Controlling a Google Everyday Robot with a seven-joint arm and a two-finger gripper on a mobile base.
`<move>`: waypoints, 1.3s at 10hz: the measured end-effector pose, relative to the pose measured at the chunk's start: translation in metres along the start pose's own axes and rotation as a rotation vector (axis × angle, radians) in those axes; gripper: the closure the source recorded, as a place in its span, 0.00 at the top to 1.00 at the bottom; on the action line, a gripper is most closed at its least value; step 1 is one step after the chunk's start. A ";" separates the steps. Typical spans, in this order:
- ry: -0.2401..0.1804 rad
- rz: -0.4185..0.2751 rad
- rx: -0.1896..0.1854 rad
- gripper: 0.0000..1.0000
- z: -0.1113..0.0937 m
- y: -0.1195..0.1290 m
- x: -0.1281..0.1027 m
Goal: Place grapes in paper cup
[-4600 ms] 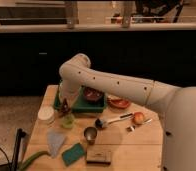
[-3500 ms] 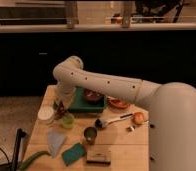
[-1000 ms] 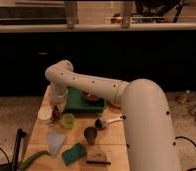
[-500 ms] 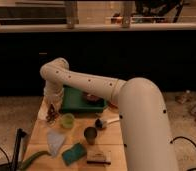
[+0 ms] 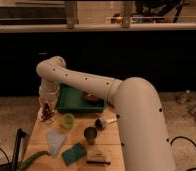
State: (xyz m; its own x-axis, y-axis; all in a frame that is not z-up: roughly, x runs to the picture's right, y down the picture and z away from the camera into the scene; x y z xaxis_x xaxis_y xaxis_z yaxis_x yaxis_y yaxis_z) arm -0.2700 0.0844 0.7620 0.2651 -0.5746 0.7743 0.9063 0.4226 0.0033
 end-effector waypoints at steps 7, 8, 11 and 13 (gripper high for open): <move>-0.031 -0.021 0.040 0.09 0.002 -0.021 -0.005; -0.033 -0.018 0.044 0.19 0.002 -0.024 -0.004; -0.038 0.003 0.057 0.51 0.000 -0.028 0.001; -0.041 0.010 0.059 0.69 -0.001 -0.029 0.003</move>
State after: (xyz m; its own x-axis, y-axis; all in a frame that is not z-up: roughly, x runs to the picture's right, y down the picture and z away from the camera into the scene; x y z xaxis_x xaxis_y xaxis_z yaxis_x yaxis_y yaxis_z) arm -0.2947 0.0693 0.7636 0.2594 -0.5411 0.8000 0.8822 0.4698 0.0317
